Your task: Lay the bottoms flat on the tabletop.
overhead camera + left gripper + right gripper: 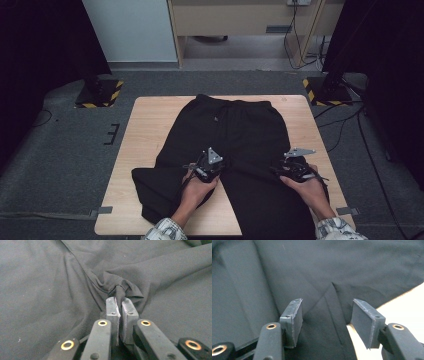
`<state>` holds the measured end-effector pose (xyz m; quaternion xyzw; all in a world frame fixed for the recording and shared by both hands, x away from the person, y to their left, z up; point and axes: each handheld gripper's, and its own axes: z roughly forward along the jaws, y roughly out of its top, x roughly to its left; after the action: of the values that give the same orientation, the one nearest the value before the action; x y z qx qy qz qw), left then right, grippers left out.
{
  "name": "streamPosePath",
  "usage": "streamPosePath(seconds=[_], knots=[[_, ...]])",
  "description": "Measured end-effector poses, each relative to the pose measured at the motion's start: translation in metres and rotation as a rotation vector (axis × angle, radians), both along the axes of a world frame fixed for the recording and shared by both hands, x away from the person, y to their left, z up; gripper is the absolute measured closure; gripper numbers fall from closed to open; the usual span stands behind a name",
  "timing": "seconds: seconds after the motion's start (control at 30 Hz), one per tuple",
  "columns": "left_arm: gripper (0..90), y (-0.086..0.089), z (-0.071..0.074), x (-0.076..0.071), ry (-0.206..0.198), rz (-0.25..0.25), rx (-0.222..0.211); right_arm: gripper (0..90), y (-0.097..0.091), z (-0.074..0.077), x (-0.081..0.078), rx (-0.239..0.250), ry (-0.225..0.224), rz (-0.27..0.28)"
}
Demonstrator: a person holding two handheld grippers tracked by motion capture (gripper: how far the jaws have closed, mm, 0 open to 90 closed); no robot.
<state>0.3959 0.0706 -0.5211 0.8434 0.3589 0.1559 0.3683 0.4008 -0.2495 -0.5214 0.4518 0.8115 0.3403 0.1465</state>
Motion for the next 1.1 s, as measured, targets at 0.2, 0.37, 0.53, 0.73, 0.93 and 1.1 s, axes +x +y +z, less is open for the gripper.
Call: streamPosePath(seconds=[0.2,0.37,0.53,0.73,0.93,1.1], knots=[[85.2,-0.001,-0.002,0.000,0.000,-0.002,0.011,43.3,-0.017,0.006,-0.010,0.026,-0.037,-0.018],[85.3,-0.002,-0.005,0.001,0.001,-0.002,0.011,51.3,-0.037,0.010,-0.014,0.051,-0.050,-0.063],[85.3,-0.003,-0.005,0.001,0.003,-0.001,0.007,46.5,-0.030,-0.001,-0.015,0.048,-0.003,-0.028],[85.1,-0.002,-0.005,0.000,0.009,0.002,-0.007,84.2,-0.018,-0.003,-0.019,-0.008,-0.005,0.004],[80.7,-0.006,-0.002,-0.007,0.009,-0.029,-0.003,89.5,-0.038,0.002,-0.033,-0.016,0.029,-0.059],[61.7,-0.009,-0.002,-0.011,0.049,-0.042,-0.008,88.7,-0.065,0.007,-0.053,-0.018,0.033,-0.129]])
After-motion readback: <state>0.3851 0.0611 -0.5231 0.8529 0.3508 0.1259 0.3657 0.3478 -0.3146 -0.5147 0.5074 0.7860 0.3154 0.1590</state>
